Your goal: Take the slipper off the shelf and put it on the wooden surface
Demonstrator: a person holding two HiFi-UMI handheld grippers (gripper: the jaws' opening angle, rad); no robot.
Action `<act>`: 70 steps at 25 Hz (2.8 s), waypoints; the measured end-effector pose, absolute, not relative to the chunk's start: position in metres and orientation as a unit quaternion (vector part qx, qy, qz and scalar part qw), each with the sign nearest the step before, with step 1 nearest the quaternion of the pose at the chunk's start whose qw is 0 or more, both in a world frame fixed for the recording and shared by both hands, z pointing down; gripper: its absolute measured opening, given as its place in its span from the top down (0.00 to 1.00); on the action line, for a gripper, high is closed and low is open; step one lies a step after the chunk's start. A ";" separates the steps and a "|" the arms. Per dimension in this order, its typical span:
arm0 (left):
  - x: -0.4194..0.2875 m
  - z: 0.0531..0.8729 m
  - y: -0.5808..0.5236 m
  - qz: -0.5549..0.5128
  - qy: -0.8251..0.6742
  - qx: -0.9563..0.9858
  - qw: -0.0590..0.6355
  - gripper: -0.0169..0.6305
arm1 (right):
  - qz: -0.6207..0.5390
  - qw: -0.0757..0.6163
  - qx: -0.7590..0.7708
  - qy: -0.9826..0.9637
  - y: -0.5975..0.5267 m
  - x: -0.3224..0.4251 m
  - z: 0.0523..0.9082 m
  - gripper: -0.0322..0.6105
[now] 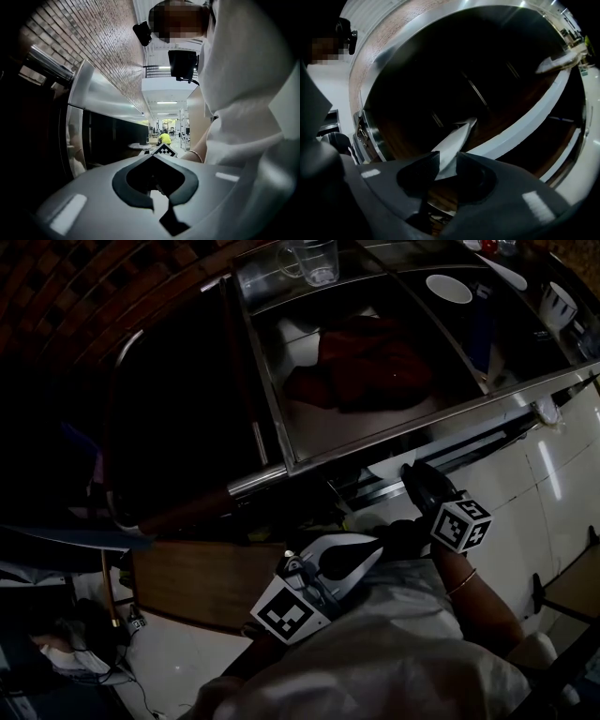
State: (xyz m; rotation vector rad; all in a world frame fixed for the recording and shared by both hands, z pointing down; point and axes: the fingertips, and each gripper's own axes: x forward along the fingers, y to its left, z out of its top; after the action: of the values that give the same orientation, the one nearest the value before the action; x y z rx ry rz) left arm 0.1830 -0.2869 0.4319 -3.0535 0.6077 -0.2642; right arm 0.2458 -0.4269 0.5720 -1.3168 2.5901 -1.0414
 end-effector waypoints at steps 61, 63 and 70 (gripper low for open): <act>0.078 0.312 0.105 0.032 0.263 -0.964 -0.027 0.99 | -0.132 0.019 -0.316 0.939 0.033 0.130 0.367 0.91; 0.031 0.315 0.105 0.037 0.285 -0.957 -0.032 0.99 | -0.137 0.020 -0.312 0.940 0.034 0.093 0.367 0.91; -0.120 0.338 0.109 0.028 0.298 -0.953 -0.050 0.99 | -0.172 0.052 -0.335 0.925 0.040 -0.040 0.374 0.91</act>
State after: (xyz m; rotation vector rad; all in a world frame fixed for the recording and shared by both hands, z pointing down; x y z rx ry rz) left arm -0.1195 0.1086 0.3382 -3.0928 0.9680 0.0901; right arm -0.0395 0.0395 0.3740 -1.0199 2.8129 -0.5225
